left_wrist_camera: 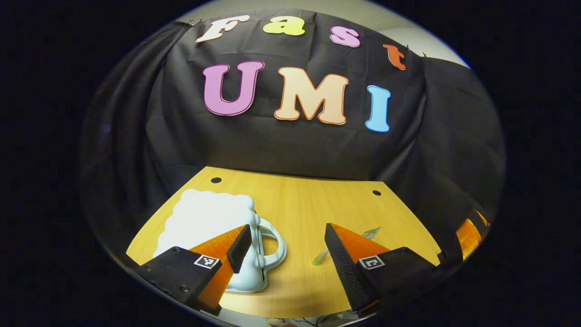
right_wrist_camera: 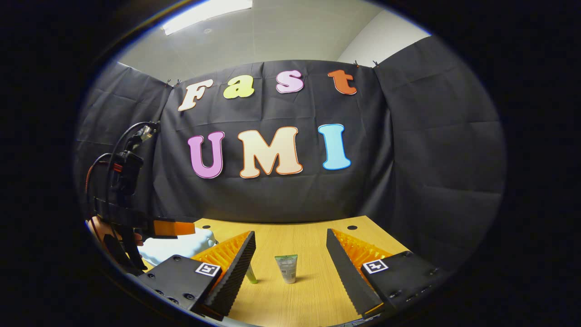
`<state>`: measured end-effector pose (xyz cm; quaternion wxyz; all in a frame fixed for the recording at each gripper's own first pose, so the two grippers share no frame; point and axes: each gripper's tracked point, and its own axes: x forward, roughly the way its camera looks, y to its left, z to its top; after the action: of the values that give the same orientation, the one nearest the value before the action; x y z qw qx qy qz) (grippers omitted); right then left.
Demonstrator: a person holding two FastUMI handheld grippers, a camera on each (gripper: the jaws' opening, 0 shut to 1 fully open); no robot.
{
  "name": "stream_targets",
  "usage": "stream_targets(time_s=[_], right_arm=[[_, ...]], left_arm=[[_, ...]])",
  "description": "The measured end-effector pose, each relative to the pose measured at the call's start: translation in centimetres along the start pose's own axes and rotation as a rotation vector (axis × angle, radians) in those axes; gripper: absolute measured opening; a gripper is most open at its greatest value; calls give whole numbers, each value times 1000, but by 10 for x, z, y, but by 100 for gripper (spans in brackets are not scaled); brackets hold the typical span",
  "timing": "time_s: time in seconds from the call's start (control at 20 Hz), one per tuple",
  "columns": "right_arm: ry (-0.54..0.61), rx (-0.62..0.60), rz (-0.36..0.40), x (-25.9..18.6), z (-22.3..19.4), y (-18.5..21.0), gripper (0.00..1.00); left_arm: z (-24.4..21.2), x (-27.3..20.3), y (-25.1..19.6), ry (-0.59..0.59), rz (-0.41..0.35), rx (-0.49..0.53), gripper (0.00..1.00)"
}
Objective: First open the suitcase, pack the skin care products into it, and then close the suitcase.
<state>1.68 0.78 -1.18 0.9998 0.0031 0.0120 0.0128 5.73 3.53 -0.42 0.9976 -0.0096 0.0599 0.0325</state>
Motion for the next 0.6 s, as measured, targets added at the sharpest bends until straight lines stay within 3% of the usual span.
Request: stream_targets(time_s=[0.25, 0.6], right_arm=[[13, 0, -14, 9, -6, -10, 98], [47, -2, -66, 18, -17, -38, 98]], left_arm=[[1, 45, 0, 144, -7, -16, 96], [-31, 101, -1, 403, -33, -128, 95]])
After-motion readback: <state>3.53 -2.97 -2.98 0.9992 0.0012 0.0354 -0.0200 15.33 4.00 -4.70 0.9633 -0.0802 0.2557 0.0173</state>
